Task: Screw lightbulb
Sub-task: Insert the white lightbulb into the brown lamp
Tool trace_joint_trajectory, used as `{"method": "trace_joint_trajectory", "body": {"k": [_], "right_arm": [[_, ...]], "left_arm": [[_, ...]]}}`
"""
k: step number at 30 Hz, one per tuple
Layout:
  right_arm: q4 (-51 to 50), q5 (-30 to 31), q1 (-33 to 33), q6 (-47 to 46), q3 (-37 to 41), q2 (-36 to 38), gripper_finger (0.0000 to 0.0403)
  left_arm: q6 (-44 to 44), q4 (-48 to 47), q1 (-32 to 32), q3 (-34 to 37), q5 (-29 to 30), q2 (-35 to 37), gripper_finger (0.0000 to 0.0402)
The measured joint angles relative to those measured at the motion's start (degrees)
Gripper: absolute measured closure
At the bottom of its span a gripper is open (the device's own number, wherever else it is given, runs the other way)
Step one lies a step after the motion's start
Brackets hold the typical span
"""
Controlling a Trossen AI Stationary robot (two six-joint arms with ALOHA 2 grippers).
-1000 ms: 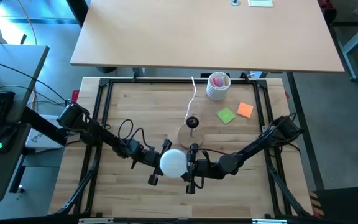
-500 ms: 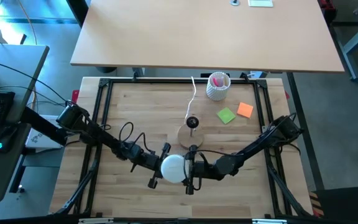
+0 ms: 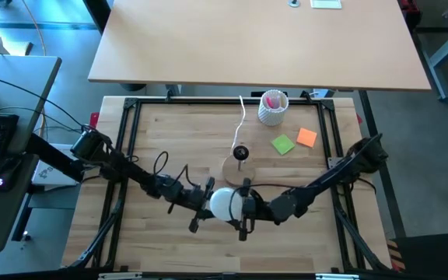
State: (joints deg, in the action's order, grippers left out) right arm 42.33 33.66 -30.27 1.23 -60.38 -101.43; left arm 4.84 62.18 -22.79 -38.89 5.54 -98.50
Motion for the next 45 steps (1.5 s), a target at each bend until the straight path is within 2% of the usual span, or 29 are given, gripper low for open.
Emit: {"method": "trace_joint_trajectory", "body": {"k": [8,20,35,45], "right_arm": [[-1.60,-5.82,2.31,-3.97,0.02,0.07,0.0130],[-3.21,-7.83,2.98,-6.08,0.03,0.07,0.0248],[-2.66,-5.07,2.33,-5.31,0.07,0.07,0.0255],[-0.42,0.97,-0.73,-1.28,-0.07,1.84,0.0259]], "left_arm": [[1.08,-0.98,0.27,-0.02,-0.31,0.02,0.0302],[1.37,-1.52,0.25,-0.09,-0.33,0.11,0.0302],[1.72,-2.17,0.31,-0.11,0.13,0.09,0.0285],[1.11,-6.91,0.40,0.18,0.74,-0.13,0.0283]]}}
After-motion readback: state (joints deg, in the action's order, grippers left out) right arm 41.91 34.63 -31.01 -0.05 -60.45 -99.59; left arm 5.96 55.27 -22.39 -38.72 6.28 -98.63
